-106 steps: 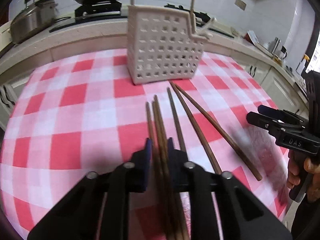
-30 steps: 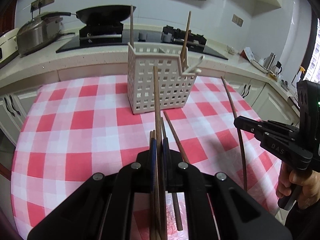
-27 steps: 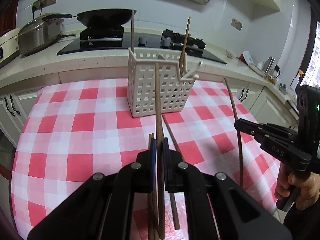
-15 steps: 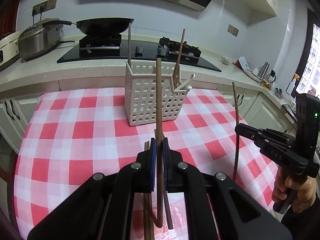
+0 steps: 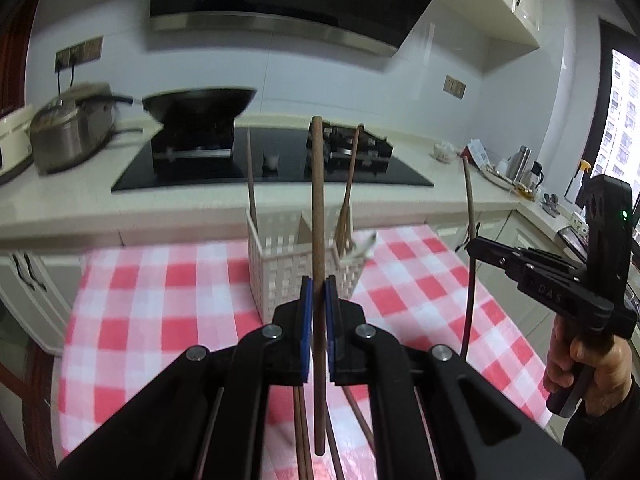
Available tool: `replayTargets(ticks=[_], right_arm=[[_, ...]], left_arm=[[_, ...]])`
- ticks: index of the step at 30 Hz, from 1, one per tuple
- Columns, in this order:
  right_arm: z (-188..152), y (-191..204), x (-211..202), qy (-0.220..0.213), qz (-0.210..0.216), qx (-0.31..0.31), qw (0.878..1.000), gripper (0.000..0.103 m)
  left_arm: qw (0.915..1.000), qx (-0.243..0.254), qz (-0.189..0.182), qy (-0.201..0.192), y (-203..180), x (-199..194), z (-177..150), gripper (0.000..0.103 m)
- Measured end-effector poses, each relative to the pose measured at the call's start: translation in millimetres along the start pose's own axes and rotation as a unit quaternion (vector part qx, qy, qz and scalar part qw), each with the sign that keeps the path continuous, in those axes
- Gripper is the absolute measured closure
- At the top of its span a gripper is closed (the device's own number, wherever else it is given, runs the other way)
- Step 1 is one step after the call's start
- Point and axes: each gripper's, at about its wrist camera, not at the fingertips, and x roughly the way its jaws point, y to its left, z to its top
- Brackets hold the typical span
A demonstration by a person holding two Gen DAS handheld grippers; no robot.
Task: Organize utensils
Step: 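Lift a chopstick upright with the right gripper while the left gripper lifts another, then lower the chopsticks into the caddy and open both grippers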
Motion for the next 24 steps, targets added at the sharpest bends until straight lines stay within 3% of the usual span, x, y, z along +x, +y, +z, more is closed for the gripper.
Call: replayTargets(ticks=[14, 24], right_arm=[[93, 3, 34, -0.037, 0.001, -0.002, 0.999, 0.094], [128, -1, 67, -0.054, -0.004, 0.017, 0.998, 0.094]], left_arm=[[0.9991, 0.017, 0.01, -0.037, -2, 15, 92, 0.097], [0.9984, 0.024, 0.019, -0.047, 2, 47, 132, 0.097]])
